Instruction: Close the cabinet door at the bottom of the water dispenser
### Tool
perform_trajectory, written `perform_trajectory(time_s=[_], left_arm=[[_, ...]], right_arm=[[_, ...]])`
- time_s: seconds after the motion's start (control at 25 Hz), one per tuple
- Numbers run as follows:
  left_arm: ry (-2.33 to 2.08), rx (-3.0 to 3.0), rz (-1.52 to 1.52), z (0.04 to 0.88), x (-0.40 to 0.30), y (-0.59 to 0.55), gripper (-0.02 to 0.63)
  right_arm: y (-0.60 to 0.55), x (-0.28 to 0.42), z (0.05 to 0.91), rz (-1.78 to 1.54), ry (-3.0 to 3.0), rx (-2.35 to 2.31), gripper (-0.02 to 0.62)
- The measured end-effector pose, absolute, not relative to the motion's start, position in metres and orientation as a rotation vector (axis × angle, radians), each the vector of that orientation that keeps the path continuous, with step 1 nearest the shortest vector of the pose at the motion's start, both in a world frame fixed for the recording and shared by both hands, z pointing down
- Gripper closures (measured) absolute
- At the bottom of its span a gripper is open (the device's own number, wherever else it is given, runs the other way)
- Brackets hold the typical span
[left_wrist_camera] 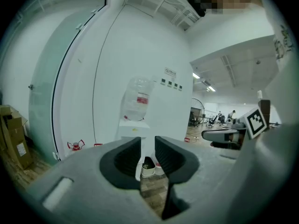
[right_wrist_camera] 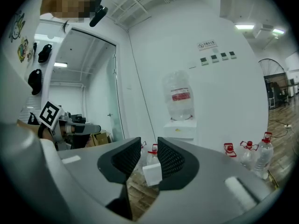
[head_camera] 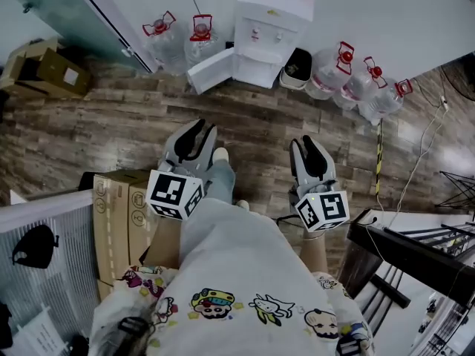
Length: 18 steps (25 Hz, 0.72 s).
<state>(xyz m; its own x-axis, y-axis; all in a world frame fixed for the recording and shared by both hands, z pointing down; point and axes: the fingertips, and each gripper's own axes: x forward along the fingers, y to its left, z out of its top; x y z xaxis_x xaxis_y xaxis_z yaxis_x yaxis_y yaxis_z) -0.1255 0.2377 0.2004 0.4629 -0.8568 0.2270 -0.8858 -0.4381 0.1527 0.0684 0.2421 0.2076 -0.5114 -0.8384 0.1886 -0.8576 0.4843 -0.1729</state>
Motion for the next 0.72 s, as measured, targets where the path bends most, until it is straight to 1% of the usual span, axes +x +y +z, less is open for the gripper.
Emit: perform_trajectory(time_s=[0.32, 0.72], left_arm=[[-1.483, 2.5, 0.177, 0.192, -0.16, 0.144, 0.494], [-1.413, 2.496, 0.204, 0.206, -0.191, 0.096, 0.48]], right_arm=[[0.149, 0.03, 0.196, 0.374, -2.652, 1.532, 0.474], [0.102, -0.004, 0.208, 0.427, -2.595, 1.55, 0.459]])
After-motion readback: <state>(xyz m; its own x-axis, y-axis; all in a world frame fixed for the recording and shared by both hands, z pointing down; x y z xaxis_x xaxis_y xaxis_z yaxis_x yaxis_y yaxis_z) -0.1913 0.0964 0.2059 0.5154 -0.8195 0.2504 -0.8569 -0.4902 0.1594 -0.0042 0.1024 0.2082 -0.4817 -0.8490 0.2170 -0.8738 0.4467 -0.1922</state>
